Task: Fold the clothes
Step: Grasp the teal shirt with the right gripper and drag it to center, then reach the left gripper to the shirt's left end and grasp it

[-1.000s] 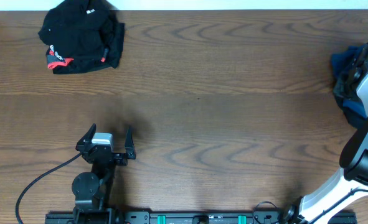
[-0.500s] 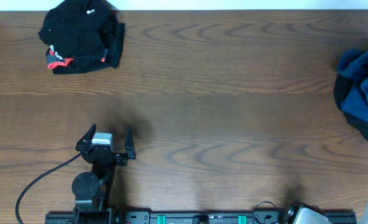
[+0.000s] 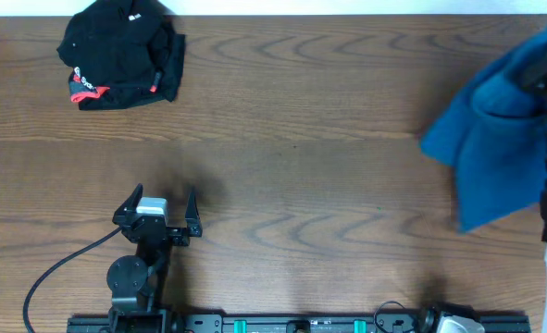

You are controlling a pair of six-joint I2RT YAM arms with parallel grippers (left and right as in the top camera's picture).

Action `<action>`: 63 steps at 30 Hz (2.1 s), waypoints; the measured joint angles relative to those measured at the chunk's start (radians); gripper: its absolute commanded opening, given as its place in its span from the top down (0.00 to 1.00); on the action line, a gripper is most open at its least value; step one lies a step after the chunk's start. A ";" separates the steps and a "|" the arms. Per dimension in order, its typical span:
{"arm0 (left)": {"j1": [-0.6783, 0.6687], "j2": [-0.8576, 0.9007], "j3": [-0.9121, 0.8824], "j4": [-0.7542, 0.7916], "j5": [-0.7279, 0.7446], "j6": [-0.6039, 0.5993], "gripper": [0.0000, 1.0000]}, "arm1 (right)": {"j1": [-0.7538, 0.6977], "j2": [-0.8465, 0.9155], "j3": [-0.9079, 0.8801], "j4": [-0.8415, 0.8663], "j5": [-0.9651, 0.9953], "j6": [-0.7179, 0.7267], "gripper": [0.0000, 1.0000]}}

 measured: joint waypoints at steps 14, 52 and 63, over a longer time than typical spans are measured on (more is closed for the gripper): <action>0.000 0.000 0.000 0.000 0.000 0.000 0.02 | 0.403 0.357 0.000 0.288 -0.013 0.170 0.98; 0.000 0.000 0.000 0.000 0.000 0.000 0.02 | 0.428 0.201 0.004 -0.513 0.501 0.010 0.01; 0.000 0.000 0.000 0.025 0.042 -0.038 0.02 | 0.296 0.197 0.004 -0.832 0.455 0.138 0.01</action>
